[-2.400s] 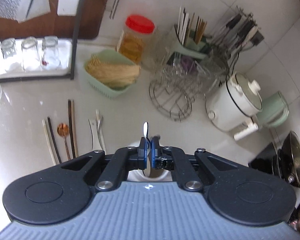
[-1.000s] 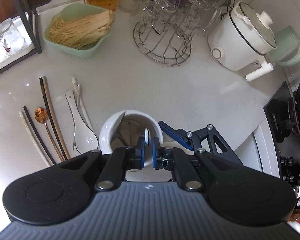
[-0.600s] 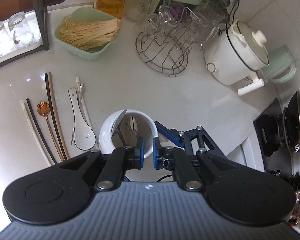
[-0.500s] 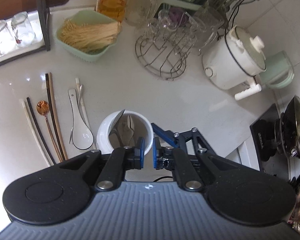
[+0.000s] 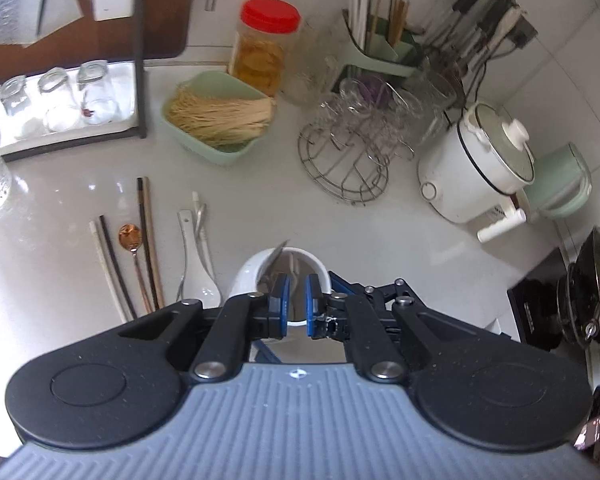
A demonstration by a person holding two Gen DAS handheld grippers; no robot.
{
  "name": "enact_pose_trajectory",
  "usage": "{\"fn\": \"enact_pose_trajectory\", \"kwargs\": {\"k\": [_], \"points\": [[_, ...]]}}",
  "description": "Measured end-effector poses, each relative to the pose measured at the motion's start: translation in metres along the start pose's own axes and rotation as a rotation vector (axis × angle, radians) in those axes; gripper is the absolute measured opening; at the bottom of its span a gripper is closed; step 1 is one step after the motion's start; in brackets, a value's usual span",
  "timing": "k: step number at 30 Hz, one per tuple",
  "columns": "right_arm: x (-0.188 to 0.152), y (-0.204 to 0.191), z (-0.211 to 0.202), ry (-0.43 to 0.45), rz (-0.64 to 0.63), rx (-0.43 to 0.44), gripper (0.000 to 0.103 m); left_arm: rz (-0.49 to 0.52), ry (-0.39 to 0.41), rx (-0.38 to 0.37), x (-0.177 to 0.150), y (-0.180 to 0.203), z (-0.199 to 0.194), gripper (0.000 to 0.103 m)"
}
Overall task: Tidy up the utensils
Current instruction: 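Withdraw the left tool and move it over the copper spoon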
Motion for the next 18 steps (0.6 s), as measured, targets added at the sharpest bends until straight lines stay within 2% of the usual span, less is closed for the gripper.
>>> {"fn": "enact_pose_trajectory", "kwargs": {"k": [18], "points": [[-0.002, 0.007, -0.002, -0.030, -0.008, -0.013, 0.085, -0.138, 0.082, 0.034, -0.030, -0.065, -0.009, 0.008]]}}
Point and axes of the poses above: each gripper's, at about its wrist camera, not at the fingertips, and z roughly the way its jaws point, y to its right, x to its top, the point moved 8 cm from there along z, roughly the way its jaws point, and after that the axes turned 13 degrees about -x, right-handed, at the moved point
